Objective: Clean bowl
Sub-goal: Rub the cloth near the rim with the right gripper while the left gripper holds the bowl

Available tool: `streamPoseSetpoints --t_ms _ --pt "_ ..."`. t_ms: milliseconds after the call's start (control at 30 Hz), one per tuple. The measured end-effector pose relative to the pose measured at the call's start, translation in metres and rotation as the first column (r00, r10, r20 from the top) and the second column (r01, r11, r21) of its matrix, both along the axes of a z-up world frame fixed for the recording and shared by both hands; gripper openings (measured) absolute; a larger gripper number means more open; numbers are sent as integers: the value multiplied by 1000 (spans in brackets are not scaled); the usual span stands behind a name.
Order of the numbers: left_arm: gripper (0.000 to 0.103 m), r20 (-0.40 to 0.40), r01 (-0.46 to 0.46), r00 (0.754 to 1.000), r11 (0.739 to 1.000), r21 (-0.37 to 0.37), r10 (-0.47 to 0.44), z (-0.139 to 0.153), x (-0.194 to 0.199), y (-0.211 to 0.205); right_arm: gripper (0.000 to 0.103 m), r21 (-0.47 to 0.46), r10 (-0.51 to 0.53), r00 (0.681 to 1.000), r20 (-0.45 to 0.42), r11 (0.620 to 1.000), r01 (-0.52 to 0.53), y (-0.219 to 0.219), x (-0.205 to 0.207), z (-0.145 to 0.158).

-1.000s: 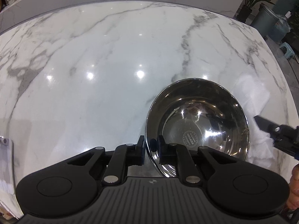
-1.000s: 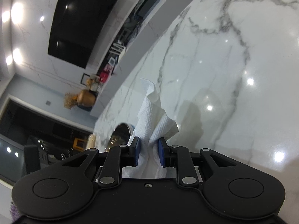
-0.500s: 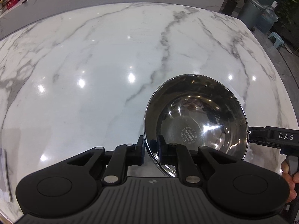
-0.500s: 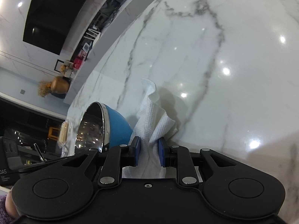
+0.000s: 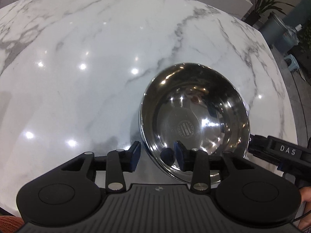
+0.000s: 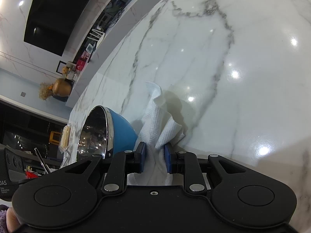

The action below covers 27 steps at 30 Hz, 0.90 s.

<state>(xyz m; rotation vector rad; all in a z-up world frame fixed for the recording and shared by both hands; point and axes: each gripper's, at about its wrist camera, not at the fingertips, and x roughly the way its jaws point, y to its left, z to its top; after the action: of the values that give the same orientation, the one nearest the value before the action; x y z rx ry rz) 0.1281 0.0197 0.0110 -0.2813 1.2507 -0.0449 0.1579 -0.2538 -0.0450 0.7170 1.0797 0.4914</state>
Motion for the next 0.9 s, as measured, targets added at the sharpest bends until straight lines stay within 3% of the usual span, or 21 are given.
streamPoseSetpoints --t_ms 167,400,667,900 --pt "20 3 31 1000 999 7 -31 3 2 7 20 34 -30 999 33 999 29 -6 0 8" --pt "16 -11 79 997 996 40 -79 7 4 14 20 203 -83 988 128 978 56 -20 -3 20" --pt "16 -12 109 994 993 51 -109 7 6 12 20 164 -54 992 112 986 36 -15 0 17" --pt "17 -6 101 995 993 56 -101 7 4 14 20 61 -20 998 60 998 16 -1 2 10"
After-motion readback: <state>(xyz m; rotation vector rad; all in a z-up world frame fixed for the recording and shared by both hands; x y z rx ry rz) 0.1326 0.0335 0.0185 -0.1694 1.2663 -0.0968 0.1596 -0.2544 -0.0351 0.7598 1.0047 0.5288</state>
